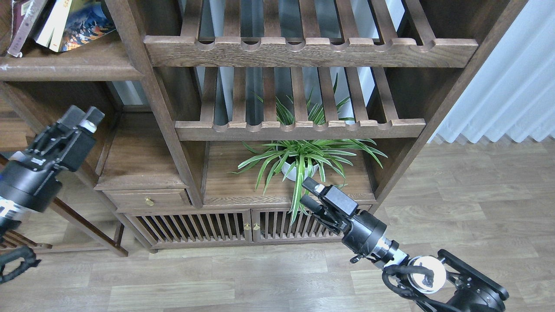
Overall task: Organize books on shelf
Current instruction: 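Place the maroon book on the side shelf and withdraw the left gripper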
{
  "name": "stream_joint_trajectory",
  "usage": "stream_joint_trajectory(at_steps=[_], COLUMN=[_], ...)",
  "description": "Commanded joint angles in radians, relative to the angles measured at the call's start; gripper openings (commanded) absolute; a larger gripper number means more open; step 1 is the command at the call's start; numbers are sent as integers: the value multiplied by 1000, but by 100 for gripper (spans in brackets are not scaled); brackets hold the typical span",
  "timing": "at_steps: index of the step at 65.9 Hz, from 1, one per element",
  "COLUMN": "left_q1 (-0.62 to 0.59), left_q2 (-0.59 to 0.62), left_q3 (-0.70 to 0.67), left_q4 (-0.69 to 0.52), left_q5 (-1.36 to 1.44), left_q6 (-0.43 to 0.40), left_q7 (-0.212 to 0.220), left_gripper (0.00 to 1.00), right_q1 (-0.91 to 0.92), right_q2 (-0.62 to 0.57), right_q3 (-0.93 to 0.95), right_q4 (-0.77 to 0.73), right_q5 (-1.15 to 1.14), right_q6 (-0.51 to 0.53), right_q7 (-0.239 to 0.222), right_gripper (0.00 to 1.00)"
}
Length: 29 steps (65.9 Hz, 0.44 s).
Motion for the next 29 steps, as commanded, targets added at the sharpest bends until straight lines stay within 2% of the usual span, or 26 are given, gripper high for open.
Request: stream_joint_trajectory(at_steps=[1, 29], left_q1=[43, 101], left_q2=[-75, -228], left_q3=[10, 24], left_q4=[-1, -2], left_q5=[-1, -1], left_q6=[0, 0], left_q7=[13, 13], left_gripper=[73, 78], right_q1=[1, 10], right_q2=[30, 36], right_q3=[3, 9], right_q4=[-1, -9], right_q5=[-23, -23], right_q6=[0, 0], right_q7=[0, 1], right_gripper=[99, 99])
